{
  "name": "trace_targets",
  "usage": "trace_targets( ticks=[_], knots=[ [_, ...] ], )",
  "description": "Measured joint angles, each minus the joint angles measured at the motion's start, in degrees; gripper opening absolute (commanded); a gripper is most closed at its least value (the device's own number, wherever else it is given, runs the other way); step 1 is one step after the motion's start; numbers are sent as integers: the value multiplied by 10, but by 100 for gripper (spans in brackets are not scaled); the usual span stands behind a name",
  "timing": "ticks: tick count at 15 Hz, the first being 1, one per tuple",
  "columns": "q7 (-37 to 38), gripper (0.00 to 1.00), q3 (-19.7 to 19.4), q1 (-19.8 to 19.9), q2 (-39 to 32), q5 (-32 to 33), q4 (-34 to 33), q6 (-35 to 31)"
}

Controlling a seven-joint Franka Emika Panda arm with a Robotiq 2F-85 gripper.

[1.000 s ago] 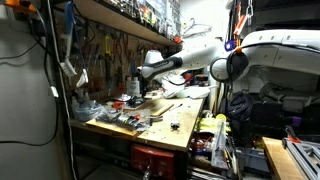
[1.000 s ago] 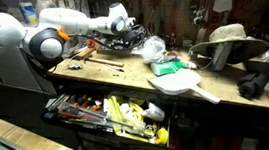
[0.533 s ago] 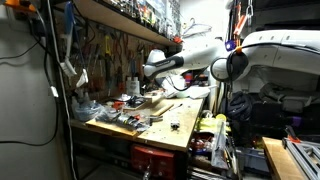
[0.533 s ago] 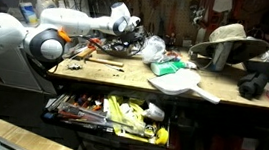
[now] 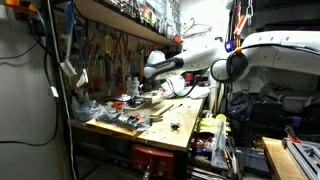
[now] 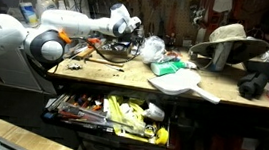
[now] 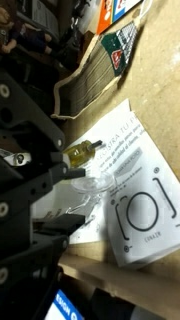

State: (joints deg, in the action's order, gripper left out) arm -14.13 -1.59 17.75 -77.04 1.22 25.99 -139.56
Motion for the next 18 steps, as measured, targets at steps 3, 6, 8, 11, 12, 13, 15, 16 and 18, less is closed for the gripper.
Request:
trace_targets(
  ticks=[3,6,8,11,12,13,15,16,18],
  knots=[
    [36,34,0,-1,-5,0,0,-1],
    [65,33,-2,-1,-9,0,0,-7],
    [80,31,-5,-1,-10,0,0,-11],
    [98,23,-12,-1,-13,0,0,-18],
    [102,11,-13,-1,-13,0,0,-20],
    [106,6,-16,-1,-14,0,0,-21],
    [107,0,-18,-1,-15,0,0,-25],
    [107,0,-19,-1,-16,0,0,-25],
    [107,2,-20,-2,-16,1,0,-25]
  ],
)
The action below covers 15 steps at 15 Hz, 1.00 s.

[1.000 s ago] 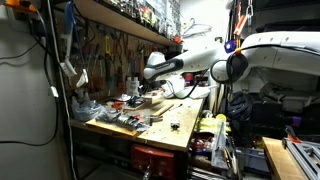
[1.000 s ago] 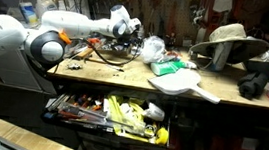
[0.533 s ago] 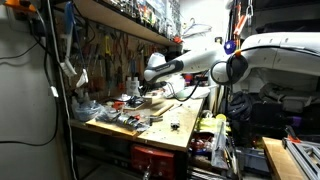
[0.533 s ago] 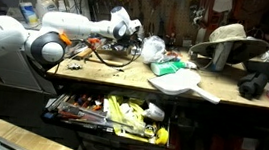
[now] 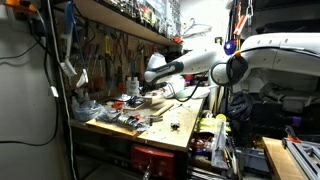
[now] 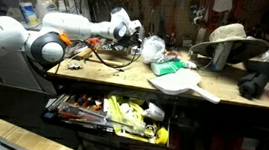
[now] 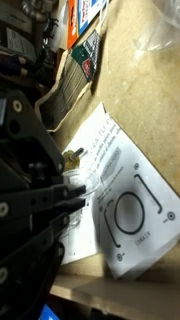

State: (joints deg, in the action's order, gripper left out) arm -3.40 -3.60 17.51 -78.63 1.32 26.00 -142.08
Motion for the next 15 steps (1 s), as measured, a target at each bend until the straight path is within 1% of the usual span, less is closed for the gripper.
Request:
trace_targets(
  ticks=[4,6,8,10,13,15],
  knots=[
    [-11,2,-1,-3,3,1,0,9],
    [-34,2,6,-3,14,0,-1,45],
    [-64,2,15,-2,31,-1,-1,101],
    [-83,2,17,0,46,-1,-1,137],
    [-111,2,22,4,61,-2,-1,153],
    [-143,2,37,6,68,-9,-1,158]
  ],
)
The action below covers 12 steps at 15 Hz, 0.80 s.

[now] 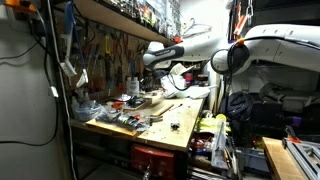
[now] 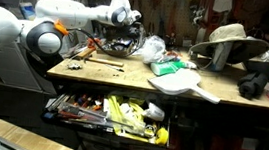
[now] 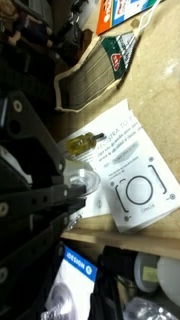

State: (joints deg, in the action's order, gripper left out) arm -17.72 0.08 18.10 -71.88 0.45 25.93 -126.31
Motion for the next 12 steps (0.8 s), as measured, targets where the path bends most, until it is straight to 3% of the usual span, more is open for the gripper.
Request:
trace_targets(
  ticks=[7,12],
  knots=[
    [-146,2,76,-1,6,-44,0,11],
    [-197,2,94,-3,5,-59,0,63]
  ],
)
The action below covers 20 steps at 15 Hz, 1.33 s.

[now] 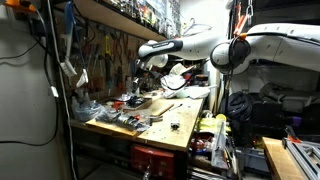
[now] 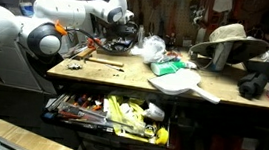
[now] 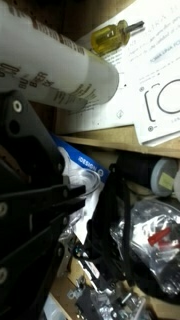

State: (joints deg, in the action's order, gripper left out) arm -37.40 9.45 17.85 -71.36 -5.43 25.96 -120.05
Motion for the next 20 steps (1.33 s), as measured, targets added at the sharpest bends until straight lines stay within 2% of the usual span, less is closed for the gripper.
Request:
trace_targets(
  ticks=[1,2,9,11,16,20],
  knots=[
    [-4,22,0,0,0,-1,0,7],
    [-9,33,0,0,0,-1,0,11],
    [-43,84,1,-1,1,-4,-2,11],
    [-56,98,3,2,9,-8,-3,36],
    [-51,100,-13,27,44,-9,-4,201],
    [-24,100,-36,54,57,-9,-4,264]
  ],
)
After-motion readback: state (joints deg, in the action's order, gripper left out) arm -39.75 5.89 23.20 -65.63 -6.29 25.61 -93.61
